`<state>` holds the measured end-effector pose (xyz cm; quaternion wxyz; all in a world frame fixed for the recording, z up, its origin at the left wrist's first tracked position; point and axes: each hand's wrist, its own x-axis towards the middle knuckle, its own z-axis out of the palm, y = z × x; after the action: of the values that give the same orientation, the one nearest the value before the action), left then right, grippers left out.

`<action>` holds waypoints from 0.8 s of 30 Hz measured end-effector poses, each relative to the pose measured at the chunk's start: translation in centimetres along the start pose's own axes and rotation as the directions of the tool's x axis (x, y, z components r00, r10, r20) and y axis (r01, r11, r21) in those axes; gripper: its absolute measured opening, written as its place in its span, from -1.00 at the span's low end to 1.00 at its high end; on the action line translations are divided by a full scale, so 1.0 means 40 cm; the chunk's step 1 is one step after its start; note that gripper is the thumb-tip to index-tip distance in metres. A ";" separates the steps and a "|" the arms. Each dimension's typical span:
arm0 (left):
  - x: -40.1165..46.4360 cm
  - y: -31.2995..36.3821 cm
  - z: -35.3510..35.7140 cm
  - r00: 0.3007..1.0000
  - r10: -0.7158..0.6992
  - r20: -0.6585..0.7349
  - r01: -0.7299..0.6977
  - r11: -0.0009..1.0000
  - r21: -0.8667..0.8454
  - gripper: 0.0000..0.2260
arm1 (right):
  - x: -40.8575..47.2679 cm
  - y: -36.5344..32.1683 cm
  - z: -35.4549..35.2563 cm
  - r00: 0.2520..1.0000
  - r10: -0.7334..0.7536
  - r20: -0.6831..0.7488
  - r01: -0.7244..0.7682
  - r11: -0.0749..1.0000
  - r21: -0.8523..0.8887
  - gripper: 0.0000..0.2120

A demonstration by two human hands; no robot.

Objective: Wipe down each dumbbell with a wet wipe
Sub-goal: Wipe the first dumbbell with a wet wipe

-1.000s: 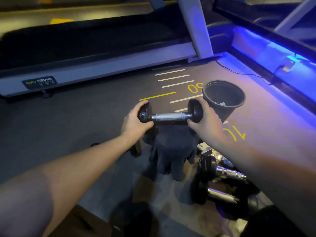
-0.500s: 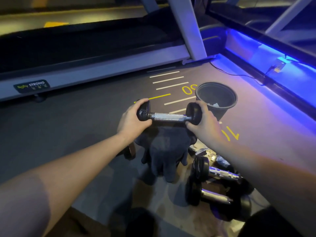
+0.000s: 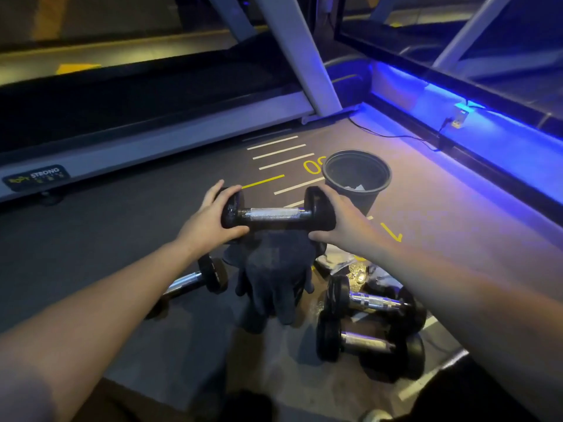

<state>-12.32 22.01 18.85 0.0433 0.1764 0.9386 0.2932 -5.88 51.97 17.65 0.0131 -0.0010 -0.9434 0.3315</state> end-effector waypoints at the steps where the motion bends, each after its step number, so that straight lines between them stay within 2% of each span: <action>1: 0.000 0.003 -0.005 1.000 -0.004 0.010 0.004 1.000 0.022 -0.19 | -0.004 0.004 -0.010 1.000 -0.021 -0.003 0.021 1.000 -0.014 0.01; 4: -0.004 0.015 -0.015 0.999 -0.026 0.041 0.021 0.992 0.122 -0.11 | -0.007 0.029 -0.038 0.998 -0.061 -0.027 0.059 0.995 -0.075 0.06; 7: -0.006 0.040 -0.015 0.999 -0.044 0.019 0.040 0.983 0.180 -0.11 | -0.018 0.054 -0.067 0.994 -0.083 -0.065 0.076 0.991 -0.112 0.03; 12: -0.002 0.060 -0.006 1.000 -0.014 0.000 0.013 0.967 0.256 -0.08 | -0.016 0.116 -0.077 0.990 -0.081 -0.113 0.082 0.997 0.005 -0.10; 17: 0.005 0.077 -0.002 1.000 -0.014 -0.024 0.021 0.940 0.342 -0.10 | 0.014 0.191 -0.059 0.995 -0.085 -0.060 0.091 0.991 0.102 -0.16; 24: 0.009 0.066 0.010 0.999 0.041 -0.013 -0.033 0.918 0.395 -0.06 | 0.025 0.363 0.079 0.999 -0.039 0.034 0.039 0.999 -0.013 -0.26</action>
<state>-11.76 24.38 20.01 -0.0084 0.1961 0.9754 0.1004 -7.04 61.33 6.15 0.0034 0.0230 -0.9456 0.3244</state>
